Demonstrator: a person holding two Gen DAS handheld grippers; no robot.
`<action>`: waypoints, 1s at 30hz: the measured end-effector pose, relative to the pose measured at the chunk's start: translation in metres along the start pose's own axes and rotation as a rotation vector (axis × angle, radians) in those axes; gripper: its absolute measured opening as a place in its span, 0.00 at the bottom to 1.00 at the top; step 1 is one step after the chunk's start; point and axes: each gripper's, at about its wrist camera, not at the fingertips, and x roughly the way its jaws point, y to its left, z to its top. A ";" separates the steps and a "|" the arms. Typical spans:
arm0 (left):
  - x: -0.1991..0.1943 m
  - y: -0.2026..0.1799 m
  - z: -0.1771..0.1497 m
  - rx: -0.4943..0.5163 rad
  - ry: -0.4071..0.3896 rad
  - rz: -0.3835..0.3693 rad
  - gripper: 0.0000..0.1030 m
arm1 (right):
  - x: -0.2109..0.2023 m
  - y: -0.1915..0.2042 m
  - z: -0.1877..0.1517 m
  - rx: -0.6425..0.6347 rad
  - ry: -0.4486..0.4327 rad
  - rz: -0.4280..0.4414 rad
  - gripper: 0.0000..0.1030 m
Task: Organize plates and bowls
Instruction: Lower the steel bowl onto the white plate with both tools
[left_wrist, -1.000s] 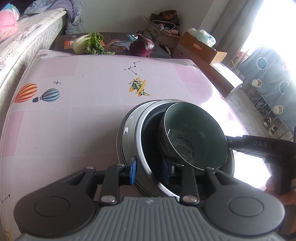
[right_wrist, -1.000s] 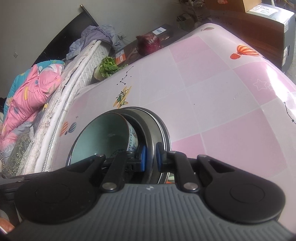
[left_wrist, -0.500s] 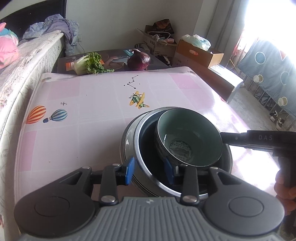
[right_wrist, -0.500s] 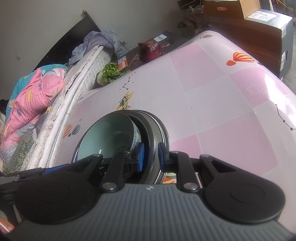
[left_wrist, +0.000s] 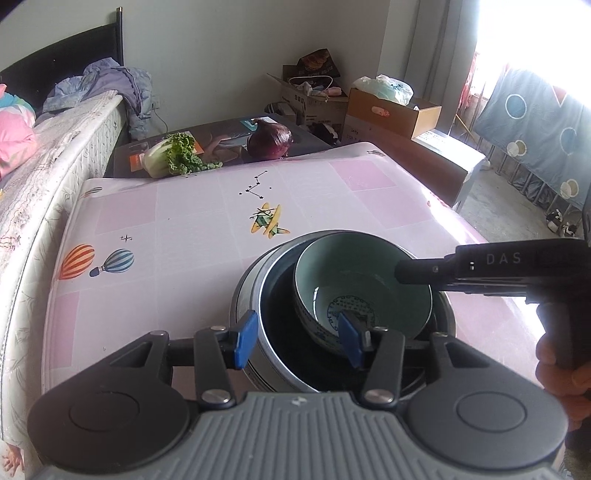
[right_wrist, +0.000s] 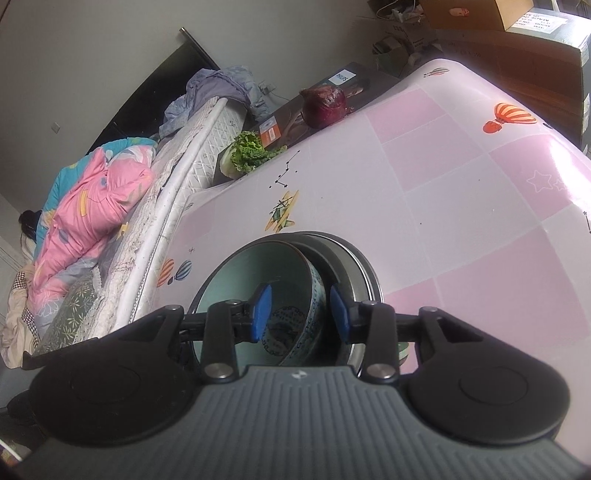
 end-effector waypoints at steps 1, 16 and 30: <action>0.001 -0.001 0.000 0.002 0.003 0.002 0.48 | 0.004 0.000 -0.001 0.004 0.010 0.002 0.33; 0.006 -0.006 -0.002 0.011 0.010 -0.006 0.48 | 0.009 0.003 -0.006 -0.038 0.027 -0.020 0.18; -0.031 -0.002 -0.013 0.021 -0.061 -0.027 0.77 | -0.047 0.018 -0.017 -0.102 -0.078 -0.027 0.60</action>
